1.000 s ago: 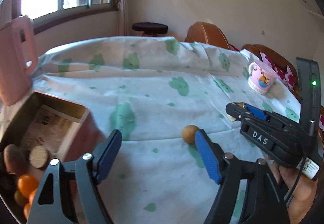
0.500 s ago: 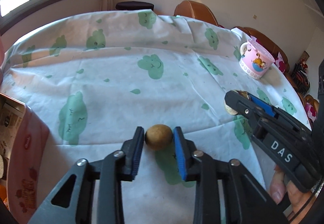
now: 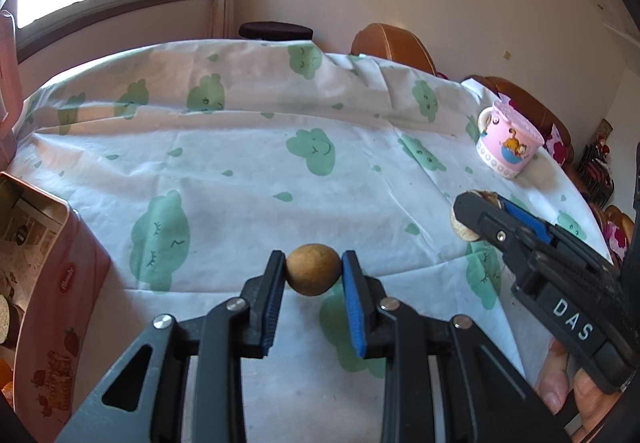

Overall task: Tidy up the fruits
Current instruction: 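Lift the jar in the right tool while the left tool lifts the brown fruit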

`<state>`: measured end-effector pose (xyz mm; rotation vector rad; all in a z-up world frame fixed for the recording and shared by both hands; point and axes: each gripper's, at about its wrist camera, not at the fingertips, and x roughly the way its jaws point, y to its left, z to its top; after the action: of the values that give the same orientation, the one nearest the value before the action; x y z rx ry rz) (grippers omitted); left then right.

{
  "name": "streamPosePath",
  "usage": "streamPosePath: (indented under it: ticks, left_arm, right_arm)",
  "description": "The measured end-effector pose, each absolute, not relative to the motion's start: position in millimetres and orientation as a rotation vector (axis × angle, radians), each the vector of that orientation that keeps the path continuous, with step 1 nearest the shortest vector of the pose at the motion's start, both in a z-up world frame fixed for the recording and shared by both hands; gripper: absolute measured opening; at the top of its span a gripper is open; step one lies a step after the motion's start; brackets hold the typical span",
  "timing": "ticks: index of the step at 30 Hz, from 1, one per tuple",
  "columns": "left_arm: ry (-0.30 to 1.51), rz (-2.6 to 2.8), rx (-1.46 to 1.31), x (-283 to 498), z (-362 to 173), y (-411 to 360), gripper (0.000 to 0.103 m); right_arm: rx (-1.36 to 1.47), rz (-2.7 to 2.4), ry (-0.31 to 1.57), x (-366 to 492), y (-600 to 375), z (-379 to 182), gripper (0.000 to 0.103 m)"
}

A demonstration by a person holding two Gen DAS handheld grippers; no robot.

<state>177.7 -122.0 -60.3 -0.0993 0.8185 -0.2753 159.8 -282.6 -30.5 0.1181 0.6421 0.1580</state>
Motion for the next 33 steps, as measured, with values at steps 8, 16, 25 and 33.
streamPosePath:
  ticks: [8,16,25,33]
  left_arm:
    - [0.765,-0.267,-0.104,171,-53,-119,0.03]
    - [0.723,-0.255,-0.099,165,-49,-118,0.03]
    - [0.682,-0.244,-0.093,159,-44,-118,0.03]
    - [0.649,-0.233,-0.085,154,-40,-118,0.03]
  right_arm:
    - [0.107,0.16,0.603,154,-281,-26,0.036]
    - [0.094,0.171,0.563,146,-278,-22,0.036]
    - [0.08,0.171,0.52,140,-276,-18,0.036]
    - [0.069,0.166,0.491,134,-276,-15,0.036]
